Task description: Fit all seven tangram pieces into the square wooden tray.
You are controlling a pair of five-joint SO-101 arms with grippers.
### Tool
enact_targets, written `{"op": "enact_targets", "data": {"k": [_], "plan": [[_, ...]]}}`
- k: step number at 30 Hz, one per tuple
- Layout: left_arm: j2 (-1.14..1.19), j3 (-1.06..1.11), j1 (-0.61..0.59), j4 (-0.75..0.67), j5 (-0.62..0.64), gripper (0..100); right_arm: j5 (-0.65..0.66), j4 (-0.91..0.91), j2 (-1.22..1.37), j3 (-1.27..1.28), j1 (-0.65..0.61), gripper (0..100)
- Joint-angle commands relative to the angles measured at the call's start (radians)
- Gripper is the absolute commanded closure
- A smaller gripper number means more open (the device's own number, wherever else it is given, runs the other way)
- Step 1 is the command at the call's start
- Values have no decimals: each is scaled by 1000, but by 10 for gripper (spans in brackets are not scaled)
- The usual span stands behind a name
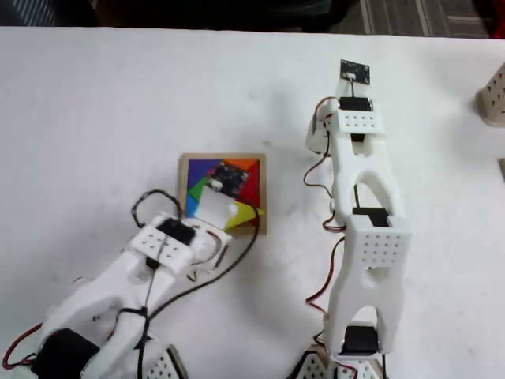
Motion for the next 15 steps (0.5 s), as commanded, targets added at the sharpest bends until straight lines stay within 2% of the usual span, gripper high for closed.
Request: {"op": "enact_targets", "data": {"k": [1,11,15], "plan": [[-4,-52,-64,-21,-8,980,15,12,-16,-35,-10,974],[4,-77,-148,-26,-8,980,15,12,-16,-35,-10,974],[4,-75,-194,-78,-3,980,15,12,-16,-35,-10,974]]}}
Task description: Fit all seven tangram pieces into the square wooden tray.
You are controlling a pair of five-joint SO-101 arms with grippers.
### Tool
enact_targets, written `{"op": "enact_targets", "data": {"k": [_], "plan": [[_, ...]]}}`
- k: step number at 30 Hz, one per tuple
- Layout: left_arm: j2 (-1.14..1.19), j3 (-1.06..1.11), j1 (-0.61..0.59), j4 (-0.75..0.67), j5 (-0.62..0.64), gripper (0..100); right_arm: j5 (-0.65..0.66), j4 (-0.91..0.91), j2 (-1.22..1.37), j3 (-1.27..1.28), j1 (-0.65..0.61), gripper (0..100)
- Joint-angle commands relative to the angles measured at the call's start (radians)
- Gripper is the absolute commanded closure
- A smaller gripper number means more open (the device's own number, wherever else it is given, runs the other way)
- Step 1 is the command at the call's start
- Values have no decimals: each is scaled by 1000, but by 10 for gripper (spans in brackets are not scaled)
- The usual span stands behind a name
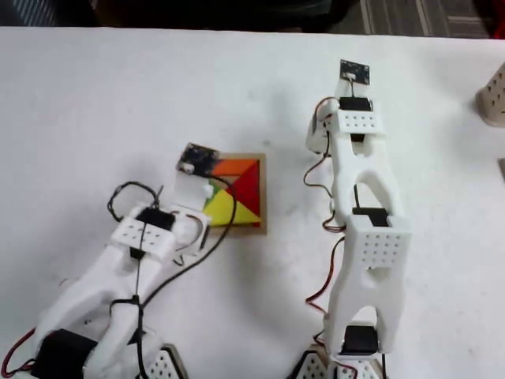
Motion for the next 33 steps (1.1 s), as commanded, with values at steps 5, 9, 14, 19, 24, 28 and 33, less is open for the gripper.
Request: {"op": "enact_targets", "data": {"k": [5,9,14,19,24,28,33], "plan": [[-7,-48,-90,-43,-3,980,15,12,-16,-35,-12,974],[-8,-48,-87,-43,-3,980,15,12,-16,-35,-12,974],[-44,-64,-51,-49,18,980,15,12,-16,-38,-12,974],[-143,-61,120,-83,164,980,15,12,-16,-38,-12,974],[-154,0,186,-354,247,980,15,12,-16,-37,-12,974],[-133,61,203,-557,281,980,15,12,-16,-37,-12,974],[70,6,263,-569,230,980,15,12,-16,-40,-12,974]]}}
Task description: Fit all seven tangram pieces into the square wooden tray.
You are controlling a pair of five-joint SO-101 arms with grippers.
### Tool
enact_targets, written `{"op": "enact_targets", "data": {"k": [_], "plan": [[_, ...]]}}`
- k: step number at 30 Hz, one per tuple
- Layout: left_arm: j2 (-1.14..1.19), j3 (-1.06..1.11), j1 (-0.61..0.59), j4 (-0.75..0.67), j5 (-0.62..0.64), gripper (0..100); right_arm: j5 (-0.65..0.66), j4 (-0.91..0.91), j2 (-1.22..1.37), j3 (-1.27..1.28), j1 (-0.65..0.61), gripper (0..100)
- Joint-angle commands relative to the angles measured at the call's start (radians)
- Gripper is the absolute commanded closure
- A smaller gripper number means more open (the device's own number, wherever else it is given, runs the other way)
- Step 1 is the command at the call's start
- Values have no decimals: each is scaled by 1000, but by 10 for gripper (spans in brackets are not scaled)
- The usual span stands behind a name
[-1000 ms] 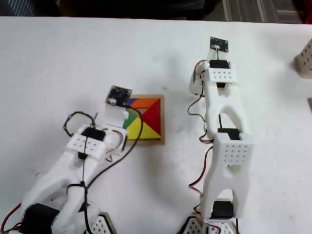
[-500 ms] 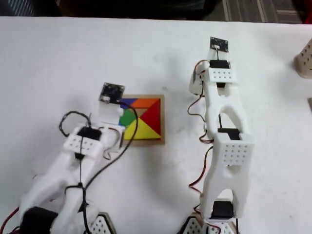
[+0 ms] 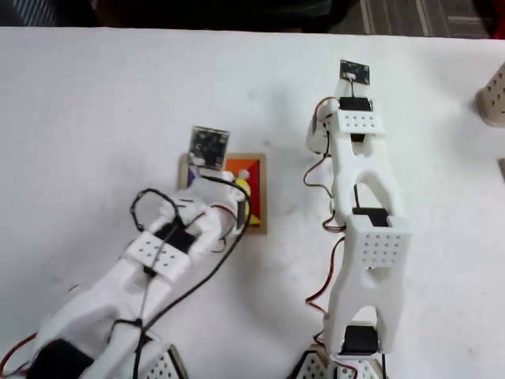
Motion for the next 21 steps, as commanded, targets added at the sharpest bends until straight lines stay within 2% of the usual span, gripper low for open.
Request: {"op": "enact_targets", "data": {"k": [1,6,15,21], "plan": [[151,-83,45,-34,-41,980,15,12,-16,-40,-12,974],[328,-176,45,-2,-60,980,15,12,-16,-40,-12,974],[272,-195,41,167,-61,980,15,12,-16,-40,-12,974],[223,-183,39,193,-61,980,15,12,-16,-40,-12,974]]}}
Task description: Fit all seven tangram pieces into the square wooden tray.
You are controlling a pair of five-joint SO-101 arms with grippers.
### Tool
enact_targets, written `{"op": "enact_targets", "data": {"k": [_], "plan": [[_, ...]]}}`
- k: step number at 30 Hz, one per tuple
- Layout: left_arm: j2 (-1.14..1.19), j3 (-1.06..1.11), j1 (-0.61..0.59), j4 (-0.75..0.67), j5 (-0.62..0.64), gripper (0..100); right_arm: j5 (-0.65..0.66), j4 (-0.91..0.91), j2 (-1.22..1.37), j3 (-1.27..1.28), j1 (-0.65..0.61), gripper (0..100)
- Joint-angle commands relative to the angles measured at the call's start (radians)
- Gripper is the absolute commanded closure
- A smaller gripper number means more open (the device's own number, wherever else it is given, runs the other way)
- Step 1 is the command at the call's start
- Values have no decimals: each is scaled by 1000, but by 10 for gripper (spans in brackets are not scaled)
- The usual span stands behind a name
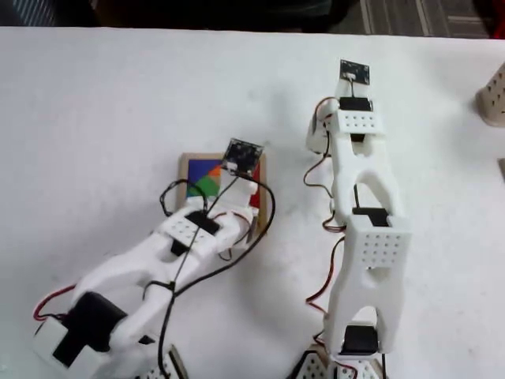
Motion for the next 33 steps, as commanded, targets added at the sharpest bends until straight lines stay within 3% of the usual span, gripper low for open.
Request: {"op": "enact_targets", "data": {"k": [1,9,16,21,33], "plan": [[-65,-11,1,2,-9,980,15,12,-16,-40,-12,974],[-298,87,-153,2,-11,980,17,58,-30,-44,-12,975],[-568,250,-271,2,-221,980,17,202,-97,-21,-12,982],[-737,368,-340,2,-253,980,81,197,-200,107,33,982],[-1079,649,-524,9,-391,980,109,-277,-754,954,90,982]]}}
